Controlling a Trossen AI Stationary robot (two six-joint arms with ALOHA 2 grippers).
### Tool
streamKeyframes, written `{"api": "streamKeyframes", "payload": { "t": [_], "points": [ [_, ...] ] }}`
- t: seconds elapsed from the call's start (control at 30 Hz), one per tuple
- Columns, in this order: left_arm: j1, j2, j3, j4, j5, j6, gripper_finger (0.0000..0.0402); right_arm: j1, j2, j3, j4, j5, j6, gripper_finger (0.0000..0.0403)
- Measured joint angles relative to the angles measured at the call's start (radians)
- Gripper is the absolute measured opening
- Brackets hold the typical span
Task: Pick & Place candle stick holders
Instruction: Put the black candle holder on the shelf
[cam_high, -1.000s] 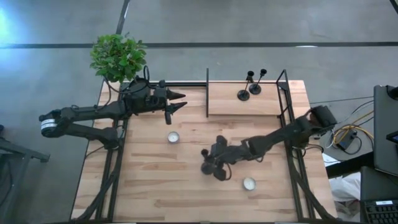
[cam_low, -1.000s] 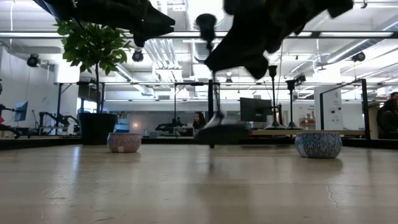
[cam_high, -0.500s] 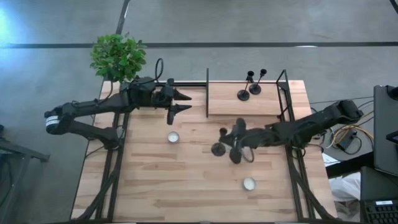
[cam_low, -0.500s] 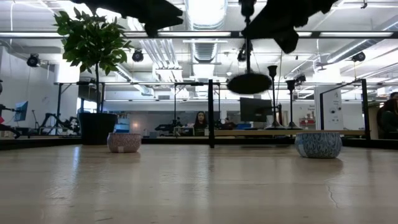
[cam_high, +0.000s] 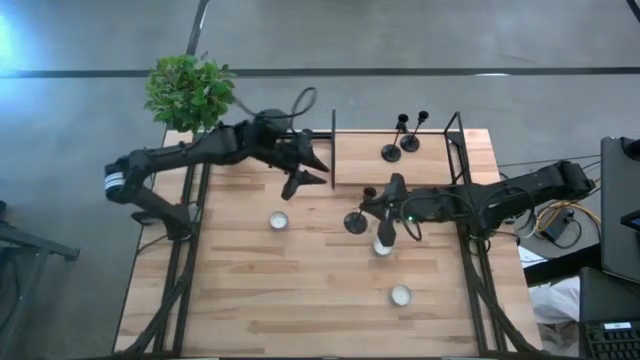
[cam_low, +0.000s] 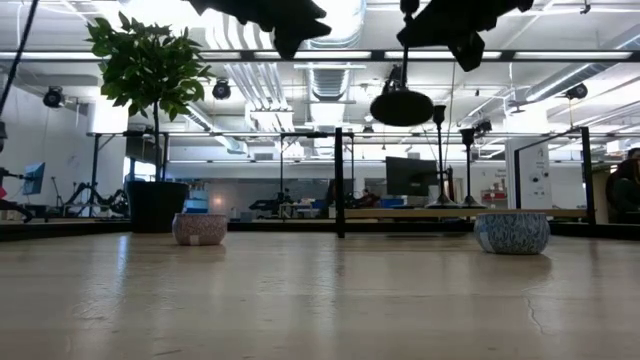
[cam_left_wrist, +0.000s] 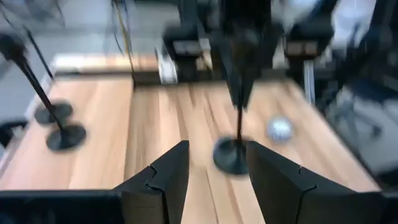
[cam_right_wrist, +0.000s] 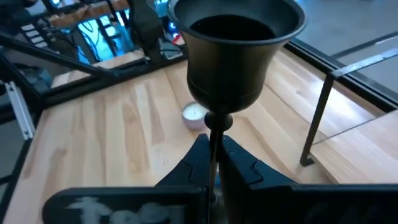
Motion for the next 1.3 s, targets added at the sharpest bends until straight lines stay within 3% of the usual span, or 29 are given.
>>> {"api": "streamKeyframes", "payload": {
  "t": [0.2,0.5,0.93,1.1,1.3],
  "points": [
    [-0.002,0.122,0.281,-0.291,-0.006,0.122,0.0165,-0.017,0.038,0.000,-0.019,-0.022,0.000,0.0010],
    [-0.009,0.296,0.613,-0.636,-0.128,0.191,0.0184,-0.074,0.086,0.000,0.035,-0.089,-0.002,0.0011],
    [-0.056,0.381,0.684,-0.708,-0.131,0.226,0.0295,-0.144,0.092,0.000,0.067,-0.162,-0.026,0.0011],
    [-0.056,0.380,0.685,-0.730,-0.132,0.220,0.0309,-0.170,0.164,0.051,0.053,-0.241,-0.034,0.0011],
    [-0.057,0.381,0.684,-0.766,-0.133,0.217,0.0306,-0.181,0.298,0.198,-0.069,-0.251,-0.116,0.0011]
  ]
}}
